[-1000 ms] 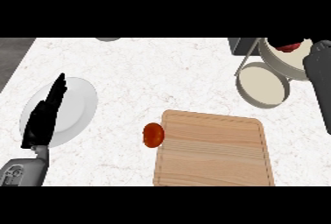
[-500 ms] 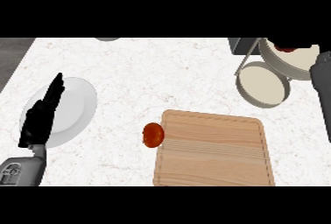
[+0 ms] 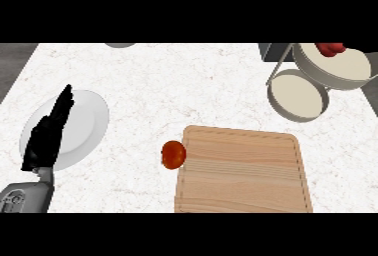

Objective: Pick the bell pepper from the cutting board and place it in the tiered basket

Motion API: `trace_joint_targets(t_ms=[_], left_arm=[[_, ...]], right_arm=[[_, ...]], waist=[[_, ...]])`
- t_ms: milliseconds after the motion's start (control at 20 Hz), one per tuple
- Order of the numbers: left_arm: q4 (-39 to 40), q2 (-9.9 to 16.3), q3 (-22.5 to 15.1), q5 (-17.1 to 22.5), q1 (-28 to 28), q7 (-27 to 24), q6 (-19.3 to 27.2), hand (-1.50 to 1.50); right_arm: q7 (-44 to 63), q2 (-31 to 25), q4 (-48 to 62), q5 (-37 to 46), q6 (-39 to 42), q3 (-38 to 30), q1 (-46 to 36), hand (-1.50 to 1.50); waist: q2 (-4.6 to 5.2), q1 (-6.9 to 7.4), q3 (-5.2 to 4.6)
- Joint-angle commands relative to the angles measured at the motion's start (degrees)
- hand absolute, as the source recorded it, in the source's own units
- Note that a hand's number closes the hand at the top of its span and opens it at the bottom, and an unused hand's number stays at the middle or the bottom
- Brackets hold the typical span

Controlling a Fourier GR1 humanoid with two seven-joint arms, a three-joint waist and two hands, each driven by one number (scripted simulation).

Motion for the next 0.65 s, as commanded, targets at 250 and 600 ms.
trace_joint_targets(t_ms=[250, 600], left_arm=[[-3.0, 1.4, 2.5, 1.7, 4.4, 0.3, -1.5, 0.0], [-1.0, 0.5, 1.6, -1.4, 2.3, -0.4, 0.1, 0.0]], right_arm=[[4.1, -5.4, -21.2, -15.0, 13.7, -11.6, 19.1, -1.5], [-3.7, -6.6, -33.0, -29.3, 21.4, -26.6, 36.0, -1.5]], waist=[[-0.59, -1.83, 0.05], [-0.24, -2.0, 0.09]])
